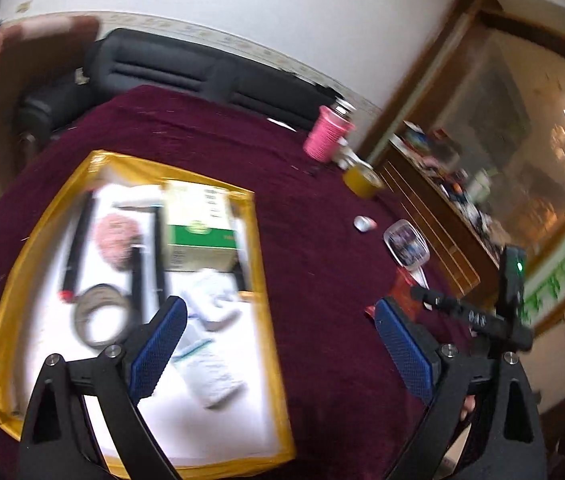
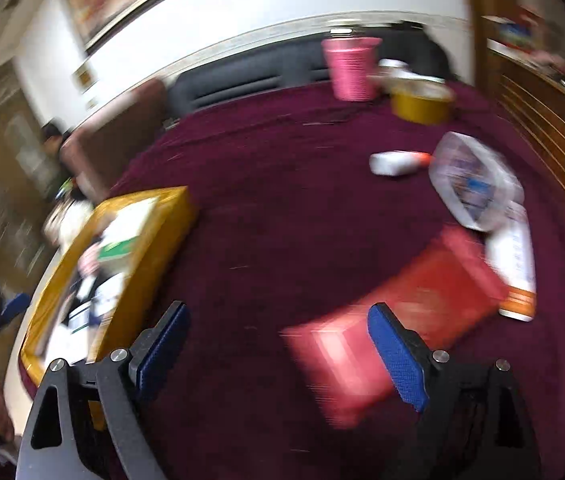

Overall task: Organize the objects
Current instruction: 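Move the right gripper to the pile and grasp the clear cartoon pencil case, then grasp the white orange-capped bottle with the left gripper while the right gripper holds the pencil case, then carry the bottle and pencil case toward the yellow box with both grippers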

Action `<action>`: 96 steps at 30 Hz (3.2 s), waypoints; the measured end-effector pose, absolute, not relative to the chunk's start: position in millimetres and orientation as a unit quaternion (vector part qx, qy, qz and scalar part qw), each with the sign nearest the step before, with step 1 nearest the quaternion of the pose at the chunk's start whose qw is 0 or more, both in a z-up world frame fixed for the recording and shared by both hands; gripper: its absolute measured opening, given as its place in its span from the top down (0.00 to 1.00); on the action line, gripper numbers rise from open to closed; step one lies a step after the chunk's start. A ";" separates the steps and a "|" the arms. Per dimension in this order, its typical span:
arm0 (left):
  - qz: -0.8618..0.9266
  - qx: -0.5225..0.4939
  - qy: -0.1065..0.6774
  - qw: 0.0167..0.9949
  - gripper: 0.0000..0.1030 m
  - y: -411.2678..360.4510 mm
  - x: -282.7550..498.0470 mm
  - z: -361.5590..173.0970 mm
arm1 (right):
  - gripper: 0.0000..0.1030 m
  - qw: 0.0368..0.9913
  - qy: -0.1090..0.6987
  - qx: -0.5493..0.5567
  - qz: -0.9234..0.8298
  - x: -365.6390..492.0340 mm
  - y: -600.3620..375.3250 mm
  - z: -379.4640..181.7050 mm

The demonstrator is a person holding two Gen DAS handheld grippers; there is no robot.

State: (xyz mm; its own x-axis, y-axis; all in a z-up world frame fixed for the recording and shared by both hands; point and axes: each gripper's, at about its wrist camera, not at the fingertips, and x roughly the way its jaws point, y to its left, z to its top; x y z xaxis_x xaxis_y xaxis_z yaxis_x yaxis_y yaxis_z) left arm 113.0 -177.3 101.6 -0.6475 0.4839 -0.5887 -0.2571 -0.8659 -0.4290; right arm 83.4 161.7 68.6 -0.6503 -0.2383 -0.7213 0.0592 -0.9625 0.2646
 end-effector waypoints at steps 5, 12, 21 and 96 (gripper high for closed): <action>0.874 -0.394 -0.131 0.253 0.08 -123.0 103.2 95.9 | 0.09 0.025 -0.162 0.404 -0.900 91.3 236.1 61.2; 0.846 -0.437 -0.087 0.294 0.08 -51.1 96.9 77.8 | 0.09 -0.002 -0.201 0.400 -0.894 91.8 281.3 47.6; 0.831 -0.479 -0.053 0.279 0.08 -13.2 88.7 44.5 | 0.09 -0.018 -0.159 0.386 -0.908 48.6 293.5 58.3; 0.826 -0.418 0.197 0.323 0.75 184.7 -138.2 21.2 | 0.68 0.089 -0.295 0.393 -0.866 -11.2 320.9 12.8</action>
